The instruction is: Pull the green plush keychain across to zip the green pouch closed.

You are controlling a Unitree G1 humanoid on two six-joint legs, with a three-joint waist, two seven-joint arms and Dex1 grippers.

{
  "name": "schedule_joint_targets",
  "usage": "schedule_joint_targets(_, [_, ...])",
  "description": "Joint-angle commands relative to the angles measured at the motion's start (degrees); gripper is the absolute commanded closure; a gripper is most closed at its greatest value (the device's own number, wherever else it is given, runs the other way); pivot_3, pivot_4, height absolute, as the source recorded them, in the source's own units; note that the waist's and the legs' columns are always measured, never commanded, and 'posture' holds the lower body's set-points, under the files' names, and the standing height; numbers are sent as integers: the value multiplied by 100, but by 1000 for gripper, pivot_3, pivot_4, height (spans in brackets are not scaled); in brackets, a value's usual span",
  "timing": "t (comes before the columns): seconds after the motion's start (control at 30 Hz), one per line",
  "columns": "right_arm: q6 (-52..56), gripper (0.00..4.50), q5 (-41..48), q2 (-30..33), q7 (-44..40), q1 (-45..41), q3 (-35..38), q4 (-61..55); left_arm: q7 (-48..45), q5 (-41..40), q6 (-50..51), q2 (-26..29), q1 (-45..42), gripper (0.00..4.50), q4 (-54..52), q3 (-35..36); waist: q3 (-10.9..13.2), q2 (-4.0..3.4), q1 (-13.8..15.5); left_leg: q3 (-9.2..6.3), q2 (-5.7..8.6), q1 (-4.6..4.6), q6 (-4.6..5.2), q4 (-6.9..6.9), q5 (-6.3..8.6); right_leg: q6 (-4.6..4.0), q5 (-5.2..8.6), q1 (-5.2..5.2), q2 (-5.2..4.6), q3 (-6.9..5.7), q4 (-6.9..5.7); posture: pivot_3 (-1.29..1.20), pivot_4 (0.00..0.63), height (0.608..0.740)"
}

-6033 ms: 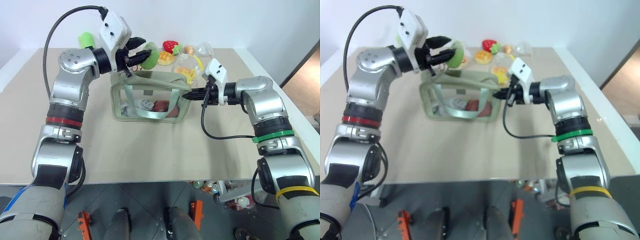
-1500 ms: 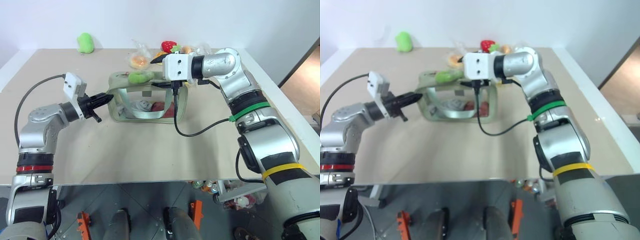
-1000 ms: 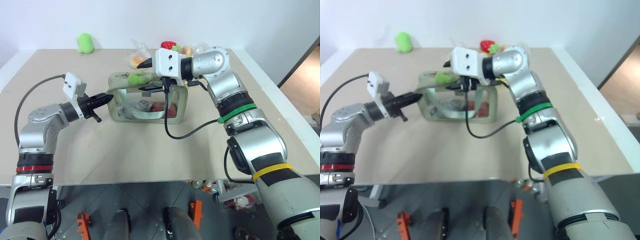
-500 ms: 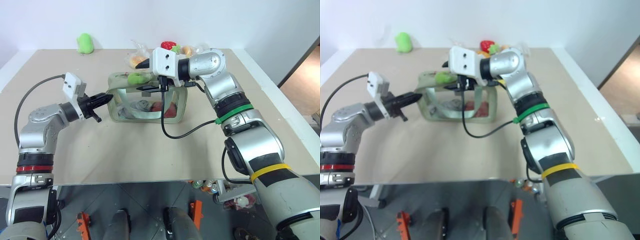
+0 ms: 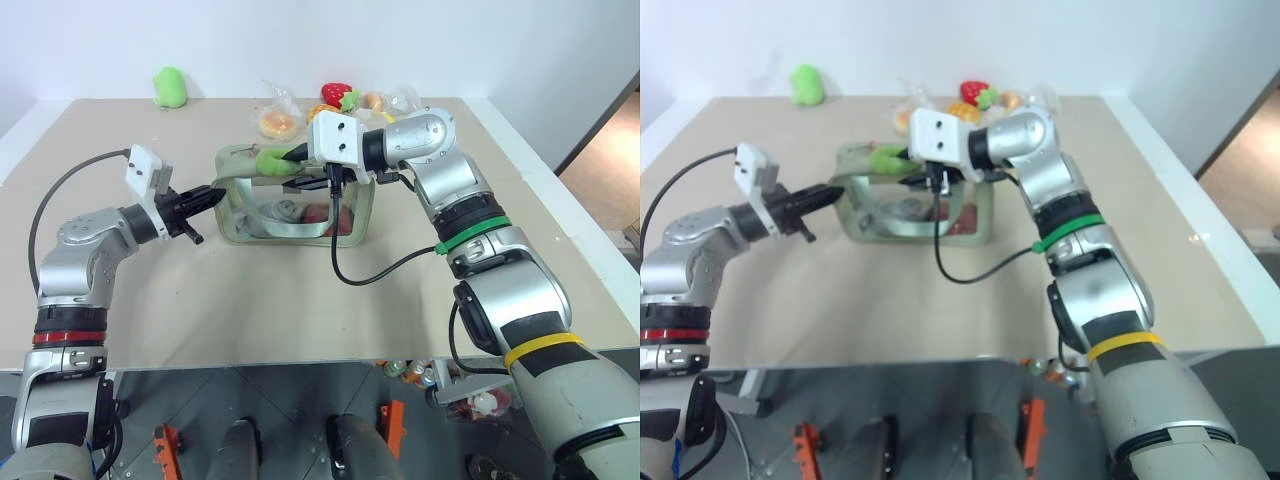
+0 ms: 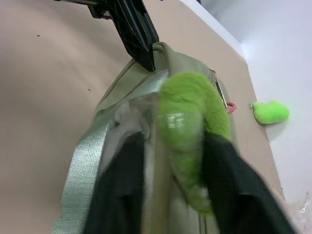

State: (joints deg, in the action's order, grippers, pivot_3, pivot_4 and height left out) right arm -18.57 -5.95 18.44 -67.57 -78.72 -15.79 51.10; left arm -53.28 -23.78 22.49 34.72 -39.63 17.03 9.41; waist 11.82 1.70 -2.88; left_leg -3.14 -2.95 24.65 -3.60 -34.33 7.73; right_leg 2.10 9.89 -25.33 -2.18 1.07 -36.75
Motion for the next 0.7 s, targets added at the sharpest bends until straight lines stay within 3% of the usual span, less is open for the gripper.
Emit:
schedule_joint_targets(0.03, [91,4336,13,6,117,-143,107,-84,8,-16,3,78,-22,4500,-24,72,0,0,0,0,0,-1,0,0,0,0,0,0,0,0,-1,0,150,740])
schedule_joint_targets(0.7, [533,4429,310,-27,293,-637,491,151,-18,41,-80,20,-63,4500,140,3,0,0,0,0,0,-1,0,0,0,-5,4,0,0,0,-4,0,150,740])
